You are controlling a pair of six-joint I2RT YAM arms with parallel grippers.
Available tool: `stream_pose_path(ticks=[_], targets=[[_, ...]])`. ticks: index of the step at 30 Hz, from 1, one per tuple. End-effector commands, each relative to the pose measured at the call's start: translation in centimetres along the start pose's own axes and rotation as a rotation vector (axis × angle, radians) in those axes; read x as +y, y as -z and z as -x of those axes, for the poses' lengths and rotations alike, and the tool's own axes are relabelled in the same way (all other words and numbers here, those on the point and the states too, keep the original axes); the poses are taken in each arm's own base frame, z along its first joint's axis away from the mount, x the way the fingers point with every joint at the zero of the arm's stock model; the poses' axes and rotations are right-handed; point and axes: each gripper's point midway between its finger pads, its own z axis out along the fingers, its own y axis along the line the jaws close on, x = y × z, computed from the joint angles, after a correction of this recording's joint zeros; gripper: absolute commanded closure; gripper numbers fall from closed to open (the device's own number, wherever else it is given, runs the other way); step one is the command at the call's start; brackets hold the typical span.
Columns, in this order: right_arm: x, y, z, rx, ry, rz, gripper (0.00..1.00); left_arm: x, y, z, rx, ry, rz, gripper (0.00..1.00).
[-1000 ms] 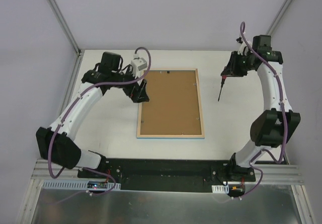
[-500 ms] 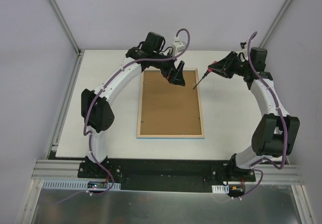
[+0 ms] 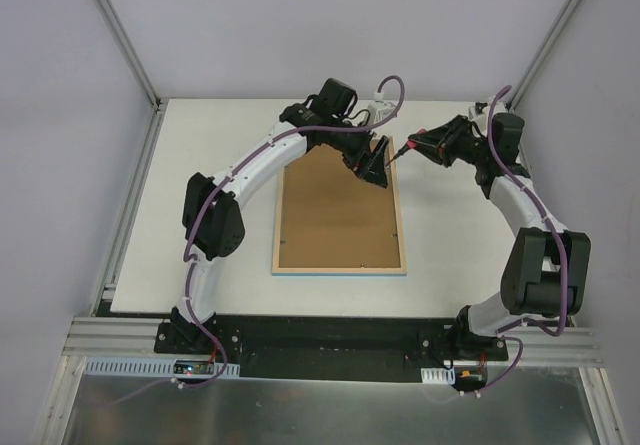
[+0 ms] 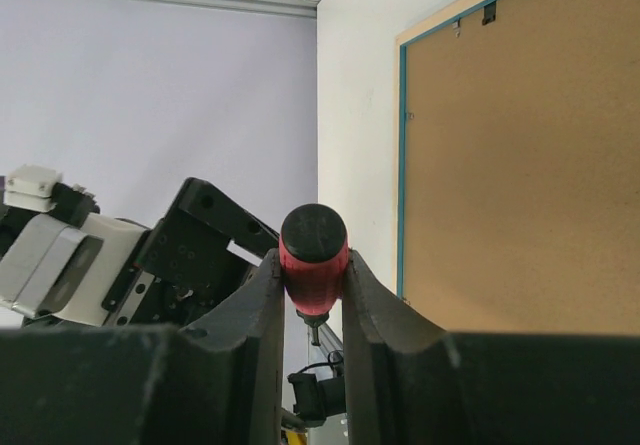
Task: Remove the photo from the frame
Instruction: Pick up the screwdriver from the center of the board.
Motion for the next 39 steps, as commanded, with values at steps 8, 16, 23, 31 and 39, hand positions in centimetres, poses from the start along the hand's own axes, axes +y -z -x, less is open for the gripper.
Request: stream_pose_path(ticks=[8, 16, 23, 31, 39], targets=[[4.8, 2.0, -1.1, -0.026, 0.137, 0.092, 1.00, -2.9, -0.8, 0.8, -0.004, -0.027, -0.064, 0.74], [5.1, 3.0, -3.0, 0.015, 0.201, 0.081, 0.85, -2.6, -0.6, 0.8, -0.005, -0.044, -0.021, 1.00], [5.2, 3.9, -5.4, 0.149, 0.270, 0.065, 0.50, -3.5, 0.5, -0.1, 0.000, -0.134, -0.030, 1.00], [4.8, 2.6, -8.8, 0.297, 0.291, 0.069, 0.49, -5.4, 1.2, -0.5, -0.002, -0.164, -0.095, 1.00], [5.0, 1.8, -9.4, 0.316, 0.344, 0.057, 0.51, -6.6, 0.9, -1.3, 0.016, -0.159, -0.112, 1.00]])
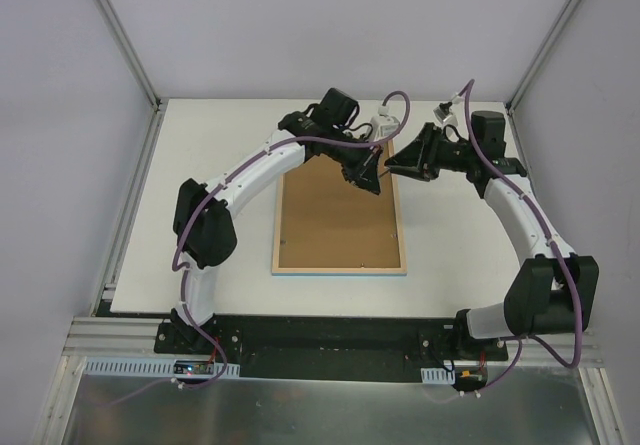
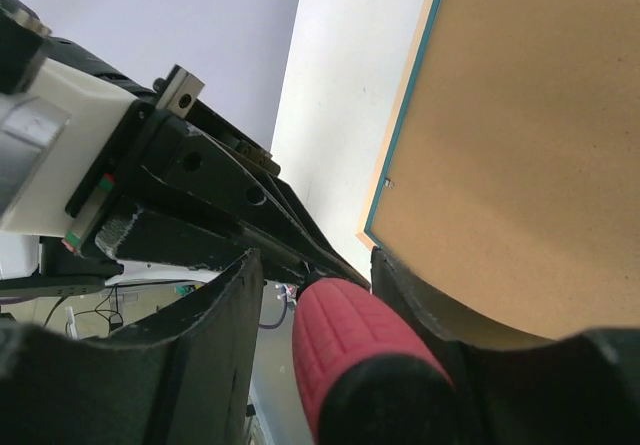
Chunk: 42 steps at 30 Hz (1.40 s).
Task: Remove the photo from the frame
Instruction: Pick up the screwdriver from the center of the board, then release the photo frame item from the photo frame.
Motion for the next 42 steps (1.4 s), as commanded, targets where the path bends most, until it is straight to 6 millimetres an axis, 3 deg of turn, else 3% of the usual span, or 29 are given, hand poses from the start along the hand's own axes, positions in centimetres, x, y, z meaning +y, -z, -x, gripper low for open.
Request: stream_pose_path(ticks=[1, 7, 10, 16, 19, 20, 22, 25, 28, 32, 35, 38, 42], targets=[[1.5, 0.1, 0.7, 0.003, 0.081, 0.023, 0.52, -3.3, 1.1, 1.3, -0.039, -0.087, -0.055, 1.00], [1.5, 0.1, 0.5, 0.010, 0.085, 0.017, 0.56, -3.1, 1.1, 0.7, -0.029, -0.088, -0.041, 1.00], [1.6, 0.1, 0.5, 0.015, 0.087, 0.024, 0.63, -3.0, 1.0, 0.6, -0.026, -0.084, -0.040, 1.00], [1.6, -0.1, -0.1, 0.036, 0.089, 0.027, 0.80, -2.7, 1.0, 0.8, -0.030, -0.091, -0.026, 1.00], [1.6, -0.1, -0.3, 0.040, 0.093, 0.026, 0.98, -2.5, 1.1, 1.1, -0.034, -0.098, -0.006, 1.00], [1.5, -0.1, -0.4, 0.040, 0.092, 0.020, 1.00, -2.3, 1.2, 1.2, -0.034, -0.097, 0.008, 1.00], [1.5, 0.0, -0.4, 0.034, 0.104, 0.013, 1.00, -1.8, 1.4, 1.3, -0.036, -0.104, 0.042, 0.78], [1.7, 0.5, -0.3, 0.016, 0.133, -0.007, 1.00, -1.5, 2.2, 1.4, -0.041, -0.112, 0.085, 0.28], [1.5, 1.0, -0.2, -0.013, 0.188, -0.052, 1.00, -1.2, 3.9, 1.2, -0.053, -0.115, 0.139, 0.01], [0.3, 2.2, 0.2, -0.057, 0.326, -0.159, 1.00, -0.5, 7.8, 0.5, -0.084, -0.107, 0.224, 0.01], [-1.8, 3.8, 0.7, -0.102, 0.464, -0.302, 1.00, 1.2, 11.6, -1.0, -0.103, -0.079, 0.343, 0.01], [-3.4, 5.8, 0.8, -0.143, 0.607, -0.442, 1.00, 3.4, 15.6, -3.4, -0.102, -0.036, 0.502, 0.01], [-4.7, 8.7, 1.0, -0.207, 0.774, -0.589, 0.99, 4.7, 18.4, -8.3, -0.060, 0.014, 0.615, 0.01]])
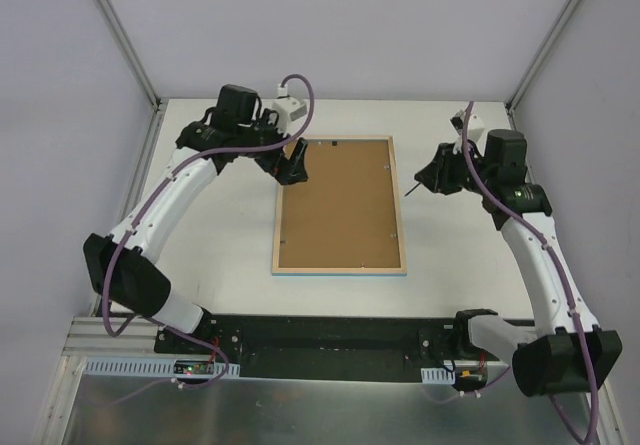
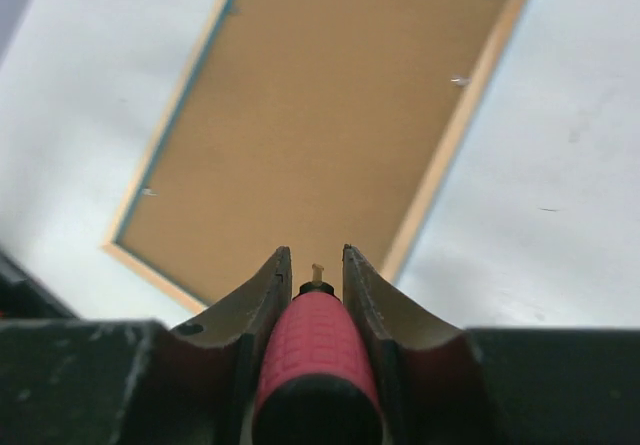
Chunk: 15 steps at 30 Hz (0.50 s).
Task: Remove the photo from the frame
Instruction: Release the photo frame item from the photo frame.
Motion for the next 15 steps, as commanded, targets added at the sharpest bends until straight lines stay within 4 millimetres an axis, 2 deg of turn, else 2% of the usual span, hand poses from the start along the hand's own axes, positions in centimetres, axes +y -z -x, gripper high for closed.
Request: stream_pose_path(ticks=[1, 3, 6, 9, 15], targets=[[-3.1, 2.7, 0.0, -0.058, 0.275, -0.197, 1.00, 2.2, 2.6, -5.0, 0.079, -0.016, 0.143, 0.01], [-3.2, 3.4, 0.1, -0.069, 0.319, -0.214, 1.00, 3.1, 2.5, -7.7, 0.135, 0.003, 0.188, 0.01], [-2.6, 3.7, 0.7, -0.088, 0.352, -0.197, 1.00, 4.3, 2.2, -9.5, 0.175, 0.047, 0.216, 0.01], [-2.3, 3.3, 1.1, -0.081, 0.349, -0.167, 1.00, 5.2, 1.6, -10.3, 0.186, 0.088, 0.215, 0.01], [-2.3, 1.8, 0.3, -0.030, 0.346, -0.107, 0.99, 7.8, -0.1, -11.5, 0.206, 0.120, 0.269, 0.01]])
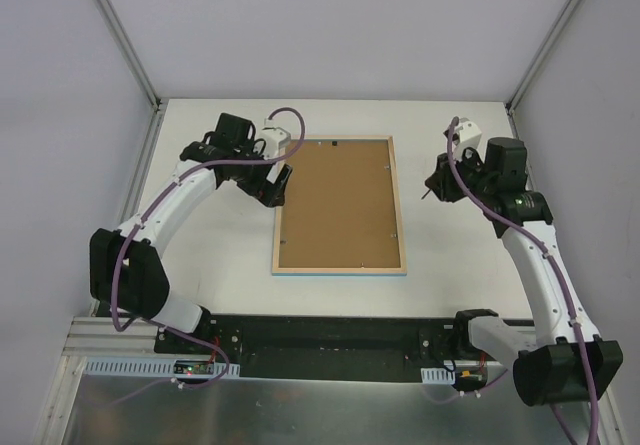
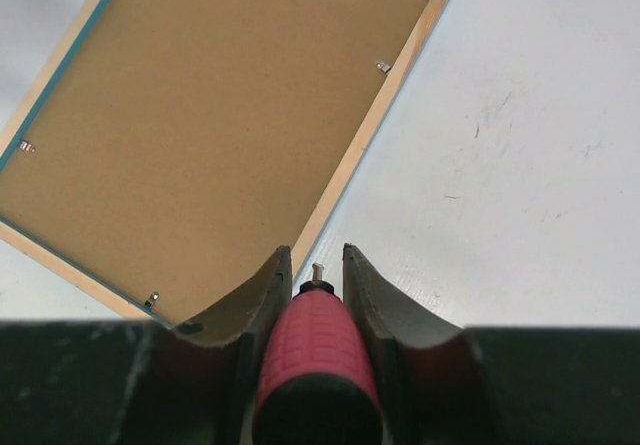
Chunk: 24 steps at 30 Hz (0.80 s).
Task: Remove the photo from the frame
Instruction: Release the photo frame item from the photo frame.
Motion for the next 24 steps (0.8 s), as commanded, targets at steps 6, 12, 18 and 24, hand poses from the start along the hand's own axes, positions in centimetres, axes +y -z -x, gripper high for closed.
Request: stream_pose_path(ticks=[6, 12, 18, 24], targets=[[0.7, -2.0, 2.0, -0.094, 0.108, 0.090, 0.99, 3.7, -4.9, -1.1, 0.059, 0.056, 0.084, 0.01], [1.7, -5.5, 0.1, -0.009, 0.114, 0.137, 0.99, 5.2, -8.1, -1.2, 0.114, 0.127, 0.098, 0.01], [2.4, -7.9, -2.6, 0.059, 0.141, 0.121, 0.99, 7.1, -9.3, -0.8, 0.121, 0.173, 0.175, 0.02], [2.9, -8.4, -2.8, 0.056, 0.131, 0.117, 0.99, 7.6, -11.1, -1.9, 0.140, 0.229, 0.191, 0.07]])
